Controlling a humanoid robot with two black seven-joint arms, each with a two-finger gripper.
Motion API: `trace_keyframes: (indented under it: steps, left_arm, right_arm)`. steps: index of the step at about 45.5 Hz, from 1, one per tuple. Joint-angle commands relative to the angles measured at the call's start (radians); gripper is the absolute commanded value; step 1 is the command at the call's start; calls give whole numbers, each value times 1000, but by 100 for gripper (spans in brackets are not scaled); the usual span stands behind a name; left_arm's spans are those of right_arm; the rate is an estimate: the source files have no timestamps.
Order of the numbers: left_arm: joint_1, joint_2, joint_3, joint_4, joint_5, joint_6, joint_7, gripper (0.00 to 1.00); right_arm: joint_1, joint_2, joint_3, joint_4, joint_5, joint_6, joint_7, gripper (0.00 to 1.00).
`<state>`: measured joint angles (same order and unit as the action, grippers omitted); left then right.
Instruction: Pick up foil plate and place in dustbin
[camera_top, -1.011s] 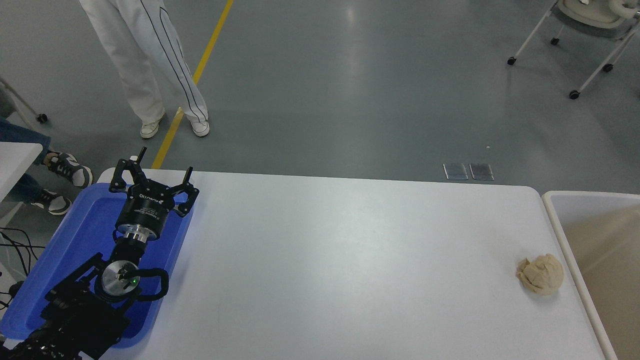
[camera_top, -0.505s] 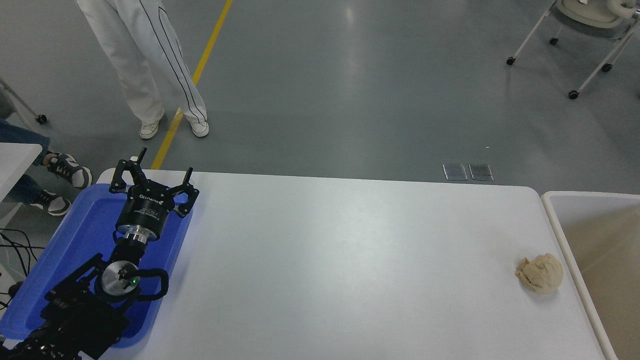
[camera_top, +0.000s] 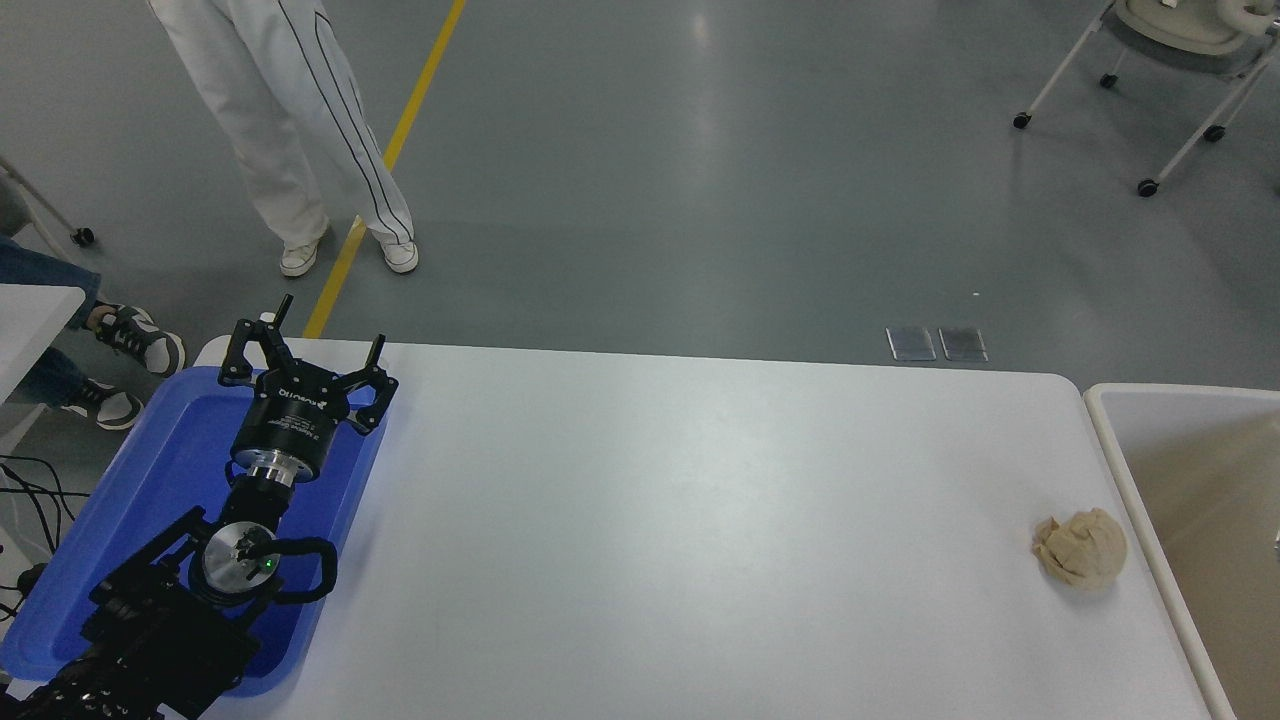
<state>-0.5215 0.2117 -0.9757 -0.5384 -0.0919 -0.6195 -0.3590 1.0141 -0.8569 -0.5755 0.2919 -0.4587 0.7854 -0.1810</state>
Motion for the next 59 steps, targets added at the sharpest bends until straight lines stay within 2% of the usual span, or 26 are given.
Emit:
trace_keyframes:
  steps: [1, 12, 18, 24, 40, 59]
  left_arm:
    - [0, 0, 0, 0, 0, 0, -1, 100]
    - [0, 0, 0, 0, 0, 0, -1, 100]
    - [0, 0, 0, 0, 0, 0, -1, 100]
    - [0, 0, 0, 0, 0, 0, -1, 100]
    - [0, 0, 0, 0, 0, 0, -1, 100]
    - [0, 0, 0, 0, 0, 0, -1, 100]
  right_arm:
    - [-158, 48, 98, -40, 46, -44, 3, 0]
    - [-235, 114, 125, -48, 52, -342, 5, 0]
    - [-264, 153, 138, -48, 58, -569, 5, 0]
    - [-279, 171, 140, -48, 58, -690, 5, 0]
    - [-330, 237, 163, -134, 64, -839, 5, 0]
    - [-336, 253, 166, -148, 64, -848, 5, 0]
